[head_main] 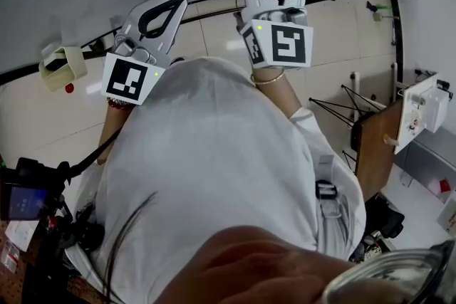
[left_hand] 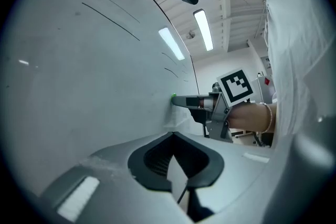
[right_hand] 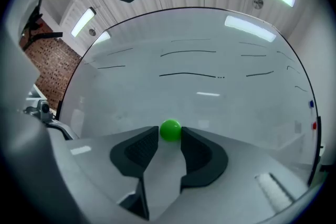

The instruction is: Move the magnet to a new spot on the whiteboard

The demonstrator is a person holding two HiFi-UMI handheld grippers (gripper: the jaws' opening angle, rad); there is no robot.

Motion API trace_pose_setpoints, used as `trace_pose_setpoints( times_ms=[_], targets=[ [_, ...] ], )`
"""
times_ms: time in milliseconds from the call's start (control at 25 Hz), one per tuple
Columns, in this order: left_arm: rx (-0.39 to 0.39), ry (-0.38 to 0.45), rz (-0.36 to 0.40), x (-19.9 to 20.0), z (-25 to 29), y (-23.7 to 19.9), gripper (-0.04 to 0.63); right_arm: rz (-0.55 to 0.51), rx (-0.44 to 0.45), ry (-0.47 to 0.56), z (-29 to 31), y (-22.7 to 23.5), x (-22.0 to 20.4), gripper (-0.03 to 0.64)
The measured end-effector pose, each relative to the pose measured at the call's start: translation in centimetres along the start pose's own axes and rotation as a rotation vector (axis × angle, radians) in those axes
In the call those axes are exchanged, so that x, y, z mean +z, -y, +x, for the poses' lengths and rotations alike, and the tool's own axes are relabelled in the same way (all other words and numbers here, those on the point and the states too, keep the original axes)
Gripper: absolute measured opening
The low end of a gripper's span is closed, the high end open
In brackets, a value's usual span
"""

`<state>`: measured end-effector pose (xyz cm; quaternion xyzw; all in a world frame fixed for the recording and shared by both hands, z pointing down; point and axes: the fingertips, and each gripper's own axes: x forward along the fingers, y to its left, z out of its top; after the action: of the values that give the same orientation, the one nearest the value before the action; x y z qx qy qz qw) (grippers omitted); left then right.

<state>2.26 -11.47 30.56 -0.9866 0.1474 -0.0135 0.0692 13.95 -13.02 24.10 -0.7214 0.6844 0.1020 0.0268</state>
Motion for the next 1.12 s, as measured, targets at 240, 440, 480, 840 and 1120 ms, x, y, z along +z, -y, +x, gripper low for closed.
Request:
trace_pose_setpoints(
  times_ms=[240,440,480,840,1120],
  targets=[
    [0.007,0.007,-0.054,-0.1,0.0,0.4,0.006,0.005,-0.025,0.007,-1.6,1.4,0.2,0.123],
    [0.028,0.005,-0.056,-0.4,-1.1,-4.0,0.006,0.05,-0.01,0.016,0.7,0.1,0.1,0.124],
    [0.028,-0.004,-0.055,-0.7,-1.4,-5.4,0.006,0.049,-0.01,0.014,1.6,-0.4,0.1,0.124],
    [0.031,-0.028,-0.065,-0.8,-0.5,-0.7,0.006,0.075,0.007,0.027,-2.1,1.9,0.5,0.123],
    [0.067,-0.03,-0.087,-0.8,-0.8,-1.7,0.006,0.033,0.03,0.015,-2.6,1.4,0.8,0.123]
  ],
)
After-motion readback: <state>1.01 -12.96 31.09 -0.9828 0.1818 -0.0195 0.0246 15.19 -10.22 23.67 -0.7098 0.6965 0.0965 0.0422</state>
